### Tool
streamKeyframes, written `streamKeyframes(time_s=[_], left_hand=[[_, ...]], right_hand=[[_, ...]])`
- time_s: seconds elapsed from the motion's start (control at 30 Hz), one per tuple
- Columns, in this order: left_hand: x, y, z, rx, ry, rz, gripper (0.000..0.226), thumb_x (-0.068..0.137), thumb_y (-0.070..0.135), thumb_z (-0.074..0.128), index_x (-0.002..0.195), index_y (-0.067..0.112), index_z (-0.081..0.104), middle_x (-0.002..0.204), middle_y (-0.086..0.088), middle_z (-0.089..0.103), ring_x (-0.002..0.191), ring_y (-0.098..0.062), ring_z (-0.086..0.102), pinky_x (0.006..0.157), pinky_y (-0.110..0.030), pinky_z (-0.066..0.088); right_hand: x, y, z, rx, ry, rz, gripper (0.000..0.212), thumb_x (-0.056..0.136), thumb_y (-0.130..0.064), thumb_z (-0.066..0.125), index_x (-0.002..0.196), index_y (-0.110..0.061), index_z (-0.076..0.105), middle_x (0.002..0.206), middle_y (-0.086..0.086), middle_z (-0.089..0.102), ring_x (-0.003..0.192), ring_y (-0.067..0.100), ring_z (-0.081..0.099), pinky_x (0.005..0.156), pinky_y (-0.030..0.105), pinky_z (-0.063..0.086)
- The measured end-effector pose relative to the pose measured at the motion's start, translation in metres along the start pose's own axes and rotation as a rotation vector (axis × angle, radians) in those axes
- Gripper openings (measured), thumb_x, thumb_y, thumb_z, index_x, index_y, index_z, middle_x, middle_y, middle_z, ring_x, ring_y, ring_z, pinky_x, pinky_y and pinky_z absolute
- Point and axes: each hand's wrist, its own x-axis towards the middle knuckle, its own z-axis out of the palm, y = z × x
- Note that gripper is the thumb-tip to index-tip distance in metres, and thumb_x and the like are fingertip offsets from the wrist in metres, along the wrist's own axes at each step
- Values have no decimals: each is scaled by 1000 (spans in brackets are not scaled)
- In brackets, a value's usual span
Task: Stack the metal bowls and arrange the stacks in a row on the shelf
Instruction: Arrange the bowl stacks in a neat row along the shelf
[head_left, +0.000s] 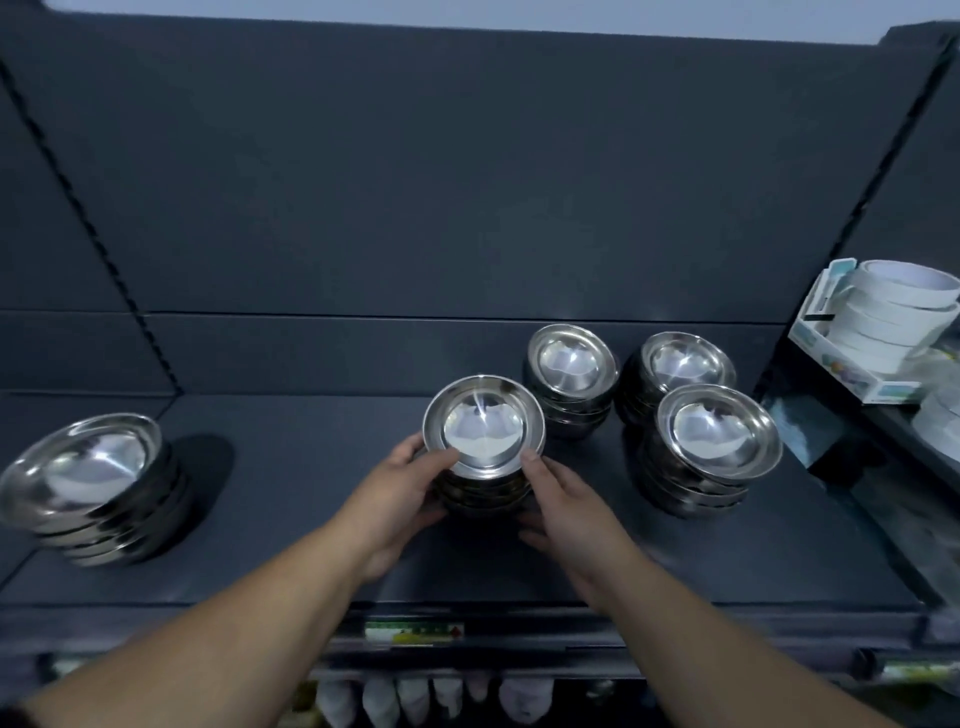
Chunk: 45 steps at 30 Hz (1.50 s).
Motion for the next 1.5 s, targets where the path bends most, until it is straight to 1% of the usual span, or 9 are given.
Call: streamKeyframes(time_s=[0.13,0.27,0.6,0.87,1.0,1.1,1.2,1.3,1.5], left_hand=[[-15,11,-45,-10,37,-5,32,92,18,60,124,18,56,91,2,73,85,-18,66,90,-37,52],[-29,17,-88,-18,58,-9,29,92,17,60,121,18,57,86,3,74,83,-17,66,94,-39,50],[-44,19,-150,73,70,-50,32,91,26,60,123,24,57,114,1,70,106,-22,63,103,-44,45],[-48,20,-173,145,59,-42,38,91,30,61,128,30,55,117,4,69,113,-18,61,105,-45,44],[-50,22,-178,302,58,36,41,92,39,57,132,43,49,126,12,63,119,-11,56,106,-37,40],[-54,26,-180,407,91,84,45,96,43,50,140,43,43,133,15,54,123,-8,46,99,-29,34],[-53,25,-184,453,102,102,44,98,40,46,141,43,41,135,14,53,124,-10,46,99,-28,35],[-52,25,-184,465,104,99,41,98,36,44,139,41,44,134,15,55,123,-10,49,101,-30,37],[-51,27,-181,462,106,106,36,99,32,43,133,39,52,125,14,62,118,-8,55,99,-26,40]], right_hand=[[-7,-2,48,-19,-39,18,45,85,-62,58,122,-37,59,117,-8,69,107,16,66,91,37,55],[-13,1,91,-48,-63,33,54,83,-64,58,128,-35,56,120,-7,68,107,16,65,91,36,55],[-32,10,148,-72,-77,81,63,80,-69,58,132,-34,53,126,-5,65,111,18,64,97,40,53],[-37,10,168,-108,-88,85,74,75,-73,58,138,-34,49,130,-9,61,114,16,62,94,37,52],[-43,7,172,-184,-30,7,63,83,-66,57,138,-36,50,131,-15,60,118,10,57,103,36,47],[-49,-2,173,-238,83,-79,42,93,-50,56,130,-29,60,106,-20,63,102,3,58,93,24,42],[-45,-7,172,-329,192,-107,46,90,-57,56,122,-26,68,105,-13,69,98,10,64,93,31,50],[-38,-14,174,-418,157,-88,53,82,-67,56,114,-27,71,98,-7,70,86,15,60,90,37,54],[-31,-17,176,-424,138,-71,22,88,-34,62,78,-15,68,62,-2,59,52,14,53,53,25,44]])
